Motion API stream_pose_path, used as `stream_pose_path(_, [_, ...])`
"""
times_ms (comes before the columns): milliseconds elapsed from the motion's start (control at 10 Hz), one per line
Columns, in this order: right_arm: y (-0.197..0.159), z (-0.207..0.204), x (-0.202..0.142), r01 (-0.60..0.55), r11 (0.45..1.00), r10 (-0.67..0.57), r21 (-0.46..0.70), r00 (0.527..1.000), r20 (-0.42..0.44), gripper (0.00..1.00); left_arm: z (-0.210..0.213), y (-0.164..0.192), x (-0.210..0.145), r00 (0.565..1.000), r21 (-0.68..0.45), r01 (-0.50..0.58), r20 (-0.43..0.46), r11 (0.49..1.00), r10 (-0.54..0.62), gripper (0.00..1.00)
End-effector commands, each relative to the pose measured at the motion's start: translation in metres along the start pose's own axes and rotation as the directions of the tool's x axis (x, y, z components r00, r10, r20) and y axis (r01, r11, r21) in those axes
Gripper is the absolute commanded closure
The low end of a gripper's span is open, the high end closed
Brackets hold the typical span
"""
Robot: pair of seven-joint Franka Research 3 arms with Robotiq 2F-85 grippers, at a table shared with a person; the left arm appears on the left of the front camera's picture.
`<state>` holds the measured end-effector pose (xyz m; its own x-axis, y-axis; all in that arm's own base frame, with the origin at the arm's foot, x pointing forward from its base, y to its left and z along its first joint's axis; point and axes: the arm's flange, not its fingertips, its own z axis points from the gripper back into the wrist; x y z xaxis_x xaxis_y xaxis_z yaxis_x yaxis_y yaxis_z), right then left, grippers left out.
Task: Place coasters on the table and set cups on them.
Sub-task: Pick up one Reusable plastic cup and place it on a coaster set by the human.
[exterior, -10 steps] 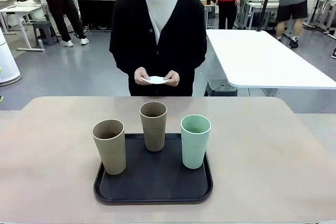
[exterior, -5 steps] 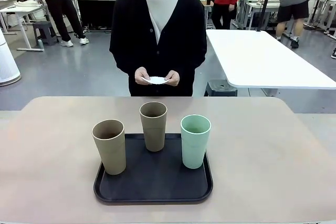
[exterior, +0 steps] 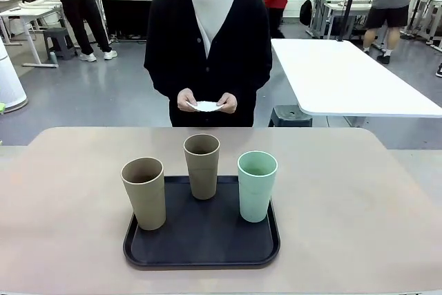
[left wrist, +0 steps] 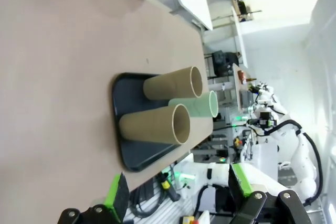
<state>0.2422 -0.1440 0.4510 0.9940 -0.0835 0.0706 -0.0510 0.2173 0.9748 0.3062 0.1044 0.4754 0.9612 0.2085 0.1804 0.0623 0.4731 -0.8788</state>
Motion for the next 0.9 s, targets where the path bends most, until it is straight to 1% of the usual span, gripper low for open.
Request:
stream_pose_path(0, [0.0, -0.003, 0.001, 0.039, 0.999, -0.039, -0.037, 0.999, -0.001, 0.0, -0.003, 0.003, -0.005, 1.0, 0.016, 0.011, -0.011, 1.0, -0.011, 0.0])
stream_pose_path(300, [0.002, -0.006, 0.0, 0.035, 0.997, -0.036, -0.071, 0.999, -0.014, 0.0, -0.009, -0.007, -0.011, 1.0, 0.054, 0.015, -0.028, 0.998, -0.013, 0.0])
stream_pose_path(400, [-0.003, -0.001, 0.002, 0.018, 0.999, -0.018, -0.035, 1.0, -0.003, 0.0, -0.003, -0.001, 0.001, 1.0, 0.008, 0.002, -0.009, 1.0, -0.001, 0.0])
stream_pose_path(800, [-0.003, -0.001, 0.002, 0.018, 0.999, -0.018, -0.035, 1.0, -0.003, 0.0, -0.003, -0.001, 0.001, 1.0, 0.008, 0.002, -0.009, 1.0, -0.001, 0.0])
